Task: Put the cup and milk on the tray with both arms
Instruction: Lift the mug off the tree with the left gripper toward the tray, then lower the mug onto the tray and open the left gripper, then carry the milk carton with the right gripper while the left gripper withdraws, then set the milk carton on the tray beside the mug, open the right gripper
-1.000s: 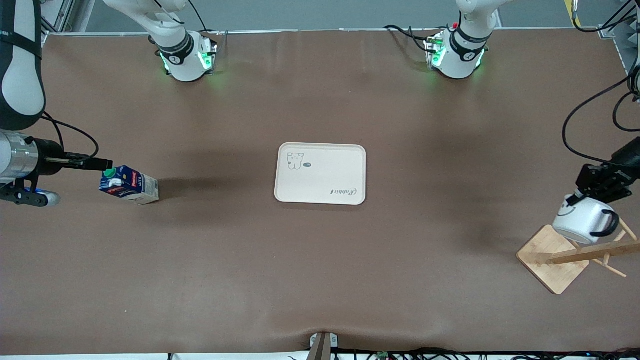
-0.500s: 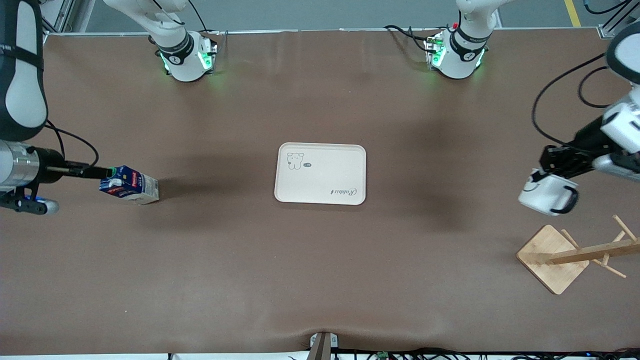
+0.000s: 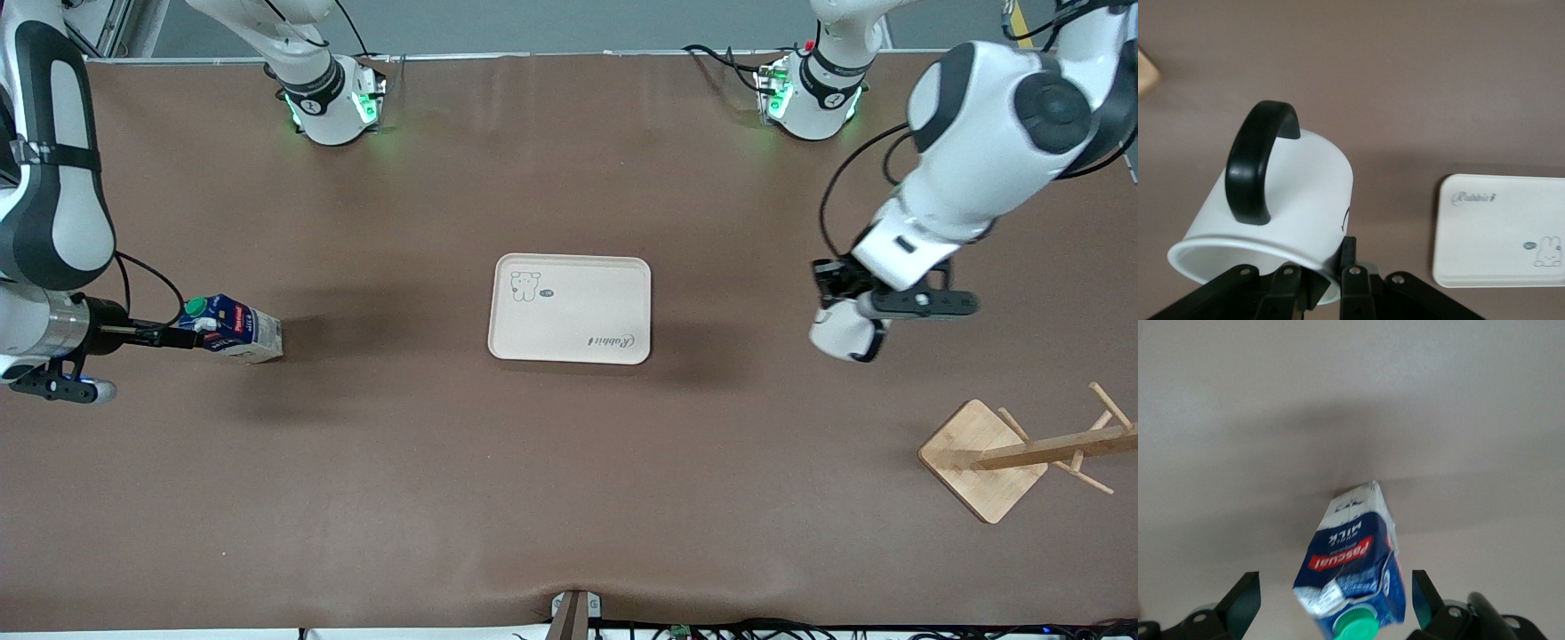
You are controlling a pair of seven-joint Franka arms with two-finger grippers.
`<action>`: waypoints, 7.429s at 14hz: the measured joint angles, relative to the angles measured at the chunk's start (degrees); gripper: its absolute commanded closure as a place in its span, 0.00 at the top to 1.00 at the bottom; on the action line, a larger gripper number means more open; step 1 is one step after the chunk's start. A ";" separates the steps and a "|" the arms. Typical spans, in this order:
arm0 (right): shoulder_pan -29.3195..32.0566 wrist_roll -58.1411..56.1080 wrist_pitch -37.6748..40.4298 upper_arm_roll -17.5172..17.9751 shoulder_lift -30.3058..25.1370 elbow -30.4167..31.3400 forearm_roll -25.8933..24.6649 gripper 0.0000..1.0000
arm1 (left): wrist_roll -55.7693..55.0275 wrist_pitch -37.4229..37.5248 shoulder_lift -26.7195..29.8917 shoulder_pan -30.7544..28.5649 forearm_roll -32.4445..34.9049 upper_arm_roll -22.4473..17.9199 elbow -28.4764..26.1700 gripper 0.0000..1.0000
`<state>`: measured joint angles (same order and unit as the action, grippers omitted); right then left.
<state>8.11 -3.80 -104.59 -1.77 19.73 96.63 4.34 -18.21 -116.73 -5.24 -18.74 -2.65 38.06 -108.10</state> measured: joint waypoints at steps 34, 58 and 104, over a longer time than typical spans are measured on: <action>3.77 -21.23 -3.56 0.11 -1.48 9.97 5.75 0.00 | -35.11 1.67 -37.47 32.78 4.78 -6.80 19.96 0.67; -38.47 48.21 4.93 2.05 -6.83 0.73 10.12 0.00 | -11.62 23.90 -8.97 5.92 15.13 -6.91 28.25 1.00; -51.91 63.19 -9.54 0.86 -0.05 3.48 2.26 1.00 | 12.83 28.82 6.43 14.26 3.64 -30.19 19.48 1.00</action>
<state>-43.80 59.39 -114.14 -0.91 19.68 100.10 6.61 -5.38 -87.91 1.19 -4.48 0.99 7.86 -88.62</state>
